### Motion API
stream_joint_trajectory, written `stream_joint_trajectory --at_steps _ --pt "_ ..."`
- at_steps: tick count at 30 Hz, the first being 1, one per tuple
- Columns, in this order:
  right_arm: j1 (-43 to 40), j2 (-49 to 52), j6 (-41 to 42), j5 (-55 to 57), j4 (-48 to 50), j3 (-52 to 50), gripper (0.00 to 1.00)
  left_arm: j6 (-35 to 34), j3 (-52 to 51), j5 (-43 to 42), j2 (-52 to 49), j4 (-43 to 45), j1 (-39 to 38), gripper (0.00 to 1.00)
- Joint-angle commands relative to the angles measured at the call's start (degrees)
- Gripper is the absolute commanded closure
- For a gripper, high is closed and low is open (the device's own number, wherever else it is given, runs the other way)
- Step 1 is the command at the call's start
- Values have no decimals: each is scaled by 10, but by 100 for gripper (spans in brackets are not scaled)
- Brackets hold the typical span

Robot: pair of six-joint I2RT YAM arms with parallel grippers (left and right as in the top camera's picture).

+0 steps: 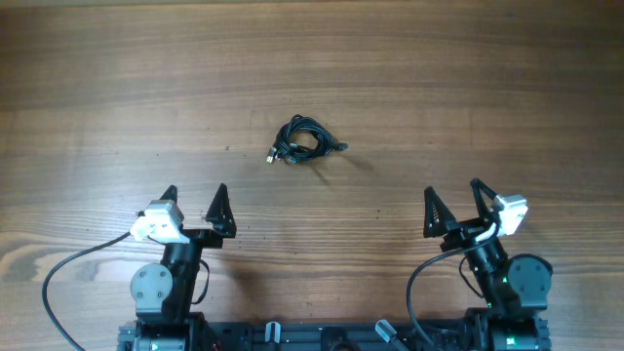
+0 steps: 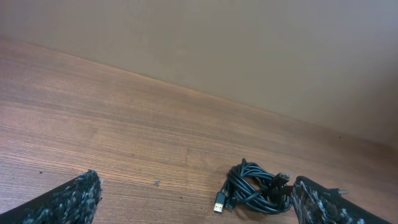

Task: Untangle cables
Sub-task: 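Reach the left gripper to the black cable bundle and grasp it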

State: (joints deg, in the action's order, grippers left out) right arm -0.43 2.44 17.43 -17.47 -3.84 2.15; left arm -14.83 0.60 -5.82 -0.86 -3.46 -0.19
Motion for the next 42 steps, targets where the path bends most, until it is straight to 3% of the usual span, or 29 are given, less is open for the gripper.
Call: stream_joint_trajectory --at_steps 1,12,25,28,33,42 --pt "-2 34 5 -11 0 33 0 11 -3 -1 -1 2 3 0" --pt "-2 123 -9 -5 45 44 0 11 -2 0 -4 24 3 0" --pt "-2 130 -8 -6 19 44 0 11 -2 19 -7 -7 3 0" --pt "-2 130 52 -7 38 44 0 9 -2 18 -7 11 3 0" --pt "-2 132 40 -14 70 46 0 -6 0 -3 -28 12 3 0" --pt "-2 239 -9 -43 40 144 0 -8 90 -37 -113 15 3 0"
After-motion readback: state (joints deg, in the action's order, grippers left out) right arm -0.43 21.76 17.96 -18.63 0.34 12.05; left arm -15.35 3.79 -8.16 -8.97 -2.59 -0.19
